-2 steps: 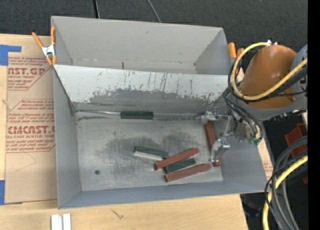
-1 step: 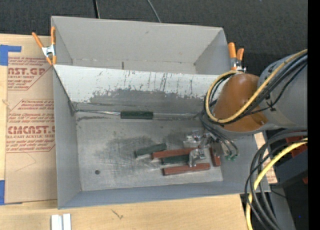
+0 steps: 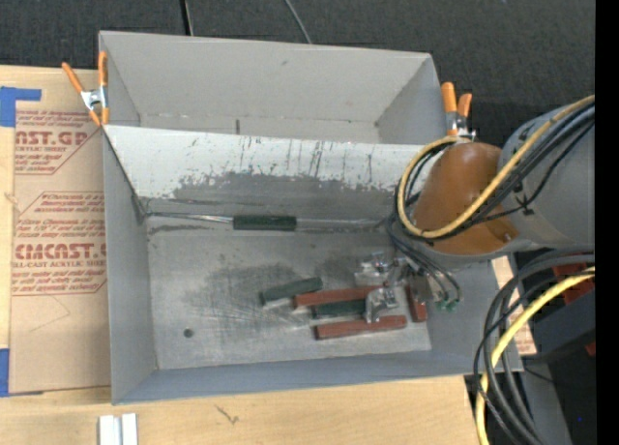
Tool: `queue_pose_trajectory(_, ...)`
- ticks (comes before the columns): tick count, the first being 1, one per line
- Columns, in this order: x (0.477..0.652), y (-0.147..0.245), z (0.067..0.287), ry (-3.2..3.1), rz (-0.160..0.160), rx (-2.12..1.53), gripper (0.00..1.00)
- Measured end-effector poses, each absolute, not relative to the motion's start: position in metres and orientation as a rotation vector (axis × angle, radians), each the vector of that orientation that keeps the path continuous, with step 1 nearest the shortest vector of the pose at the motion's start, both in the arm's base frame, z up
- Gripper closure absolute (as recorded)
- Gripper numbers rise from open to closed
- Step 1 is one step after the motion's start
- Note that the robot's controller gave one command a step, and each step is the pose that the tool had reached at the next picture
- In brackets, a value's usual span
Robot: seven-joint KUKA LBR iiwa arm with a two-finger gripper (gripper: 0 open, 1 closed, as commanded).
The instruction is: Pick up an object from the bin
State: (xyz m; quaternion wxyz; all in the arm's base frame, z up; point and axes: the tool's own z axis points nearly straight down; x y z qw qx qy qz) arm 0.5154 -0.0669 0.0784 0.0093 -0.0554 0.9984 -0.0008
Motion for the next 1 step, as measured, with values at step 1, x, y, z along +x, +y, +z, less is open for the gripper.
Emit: queue_pose_trajectory(1, 0.5090, -0.0807, 0.2691, 3.128, -0.003, -0.190, 1.00)
